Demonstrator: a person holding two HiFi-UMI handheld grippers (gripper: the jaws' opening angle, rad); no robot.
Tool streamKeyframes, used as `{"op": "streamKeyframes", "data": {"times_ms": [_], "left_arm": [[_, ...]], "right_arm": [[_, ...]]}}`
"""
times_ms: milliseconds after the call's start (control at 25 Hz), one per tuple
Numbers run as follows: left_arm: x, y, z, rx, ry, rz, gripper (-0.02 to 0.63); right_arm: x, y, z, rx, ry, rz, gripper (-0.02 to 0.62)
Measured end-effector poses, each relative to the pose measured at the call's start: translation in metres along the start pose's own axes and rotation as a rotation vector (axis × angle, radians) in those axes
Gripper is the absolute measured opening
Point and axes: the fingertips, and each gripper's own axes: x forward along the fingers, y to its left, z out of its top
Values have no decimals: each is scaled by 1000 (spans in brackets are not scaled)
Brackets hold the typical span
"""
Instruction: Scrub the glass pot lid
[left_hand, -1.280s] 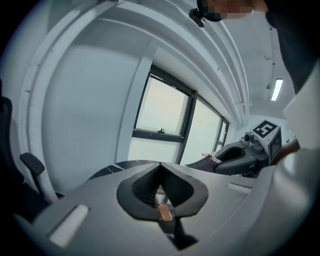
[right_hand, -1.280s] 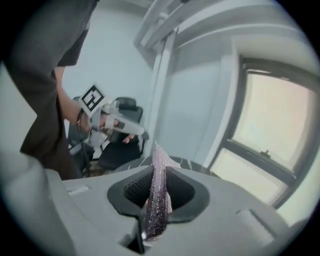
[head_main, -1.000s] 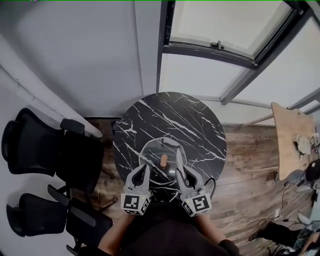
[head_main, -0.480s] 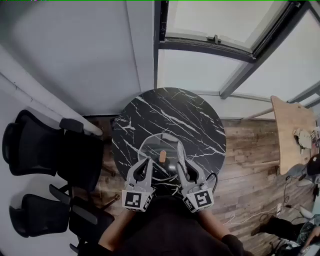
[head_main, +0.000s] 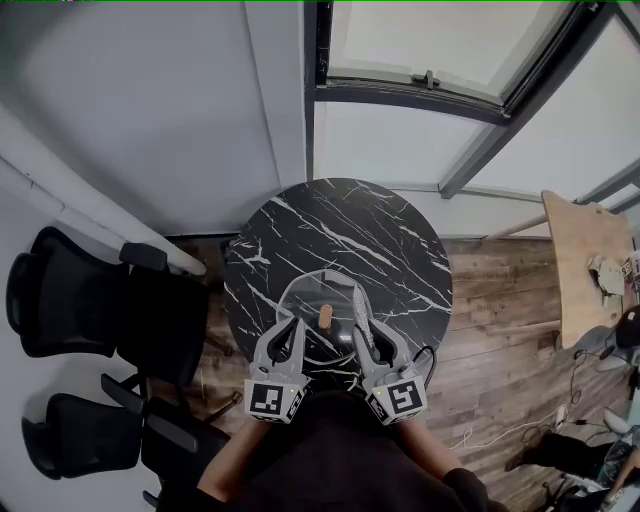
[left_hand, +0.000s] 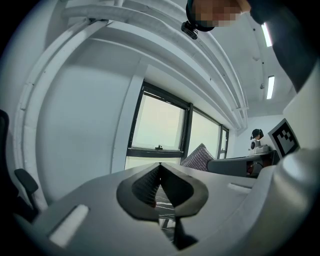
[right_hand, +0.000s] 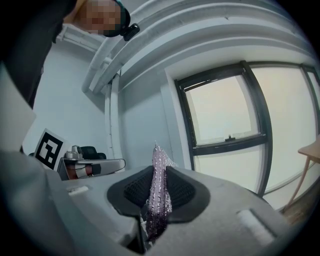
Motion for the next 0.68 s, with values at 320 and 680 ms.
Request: {"op": "streamKeyframes", "data": {"times_ms": [320, 680], "left_arm": [[4, -2, 1, 15, 6, -11, 2], [2, -6, 0, 20, 12, -17, 2]], "right_arm": [[4, 0, -2, -10, 20, 4, 78], [5, 5, 1, -16, 7, 17, 77]]}}
